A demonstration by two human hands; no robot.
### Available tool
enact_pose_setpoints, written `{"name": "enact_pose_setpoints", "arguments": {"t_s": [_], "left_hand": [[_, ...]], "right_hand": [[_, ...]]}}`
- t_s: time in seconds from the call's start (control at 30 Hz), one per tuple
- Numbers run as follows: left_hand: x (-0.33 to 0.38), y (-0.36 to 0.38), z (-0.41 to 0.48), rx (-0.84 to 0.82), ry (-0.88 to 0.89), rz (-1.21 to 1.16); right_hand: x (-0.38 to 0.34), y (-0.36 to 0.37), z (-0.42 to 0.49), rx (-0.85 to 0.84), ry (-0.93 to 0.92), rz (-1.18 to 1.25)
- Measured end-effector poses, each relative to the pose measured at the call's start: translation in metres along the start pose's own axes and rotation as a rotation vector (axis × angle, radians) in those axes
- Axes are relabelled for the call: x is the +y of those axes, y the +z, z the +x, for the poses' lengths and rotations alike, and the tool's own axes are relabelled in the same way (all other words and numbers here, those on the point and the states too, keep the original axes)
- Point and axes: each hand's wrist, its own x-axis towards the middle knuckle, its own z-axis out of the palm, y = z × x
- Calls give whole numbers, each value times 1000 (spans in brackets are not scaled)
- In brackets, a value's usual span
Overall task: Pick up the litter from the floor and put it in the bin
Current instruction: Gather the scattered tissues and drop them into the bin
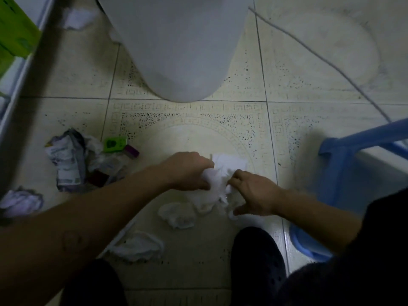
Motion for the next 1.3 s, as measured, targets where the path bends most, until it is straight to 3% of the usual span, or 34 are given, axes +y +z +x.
{"name": "enact_pose_setpoints", "arguments": {"t_s": [0.2, 0.43, 0.6, 0.67, 0.83, 0.97, 1.07, 1.2, 1.3], "left_hand": [[0, -1, 6, 153, -152, -83], [-18, 3, -8, 175, -343, -281], [-28, -6, -19, 250, -384, -404], [-33, -19, -18, 359, -381, -473], [-32, -90, -8, 666, -316, -633], [-10, -171, -7, 950, -229, -583], [0, -238, -16, 1165, -266, -518], [-9, -302, -18, 1228, -322, -550], [-22, -329, -15, 1158, -366, -585]], "right_hand": [[-19, -2, 0, 72, -3, -48], [-46, -3, 26, 118, -40, -100], [-29, -4, 31, 238, 54, 374], [-13, -20, 33, 358, 137, 436], [16, -94, 17, 773, 261, 706], [8, -179, -13, 953, 81, 771], [-5, -252, -36, 1079, -97, 848], [-11, -336, -27, 1125, -138, 711], [-5, -378, -2, 961, -28, 549]]}}
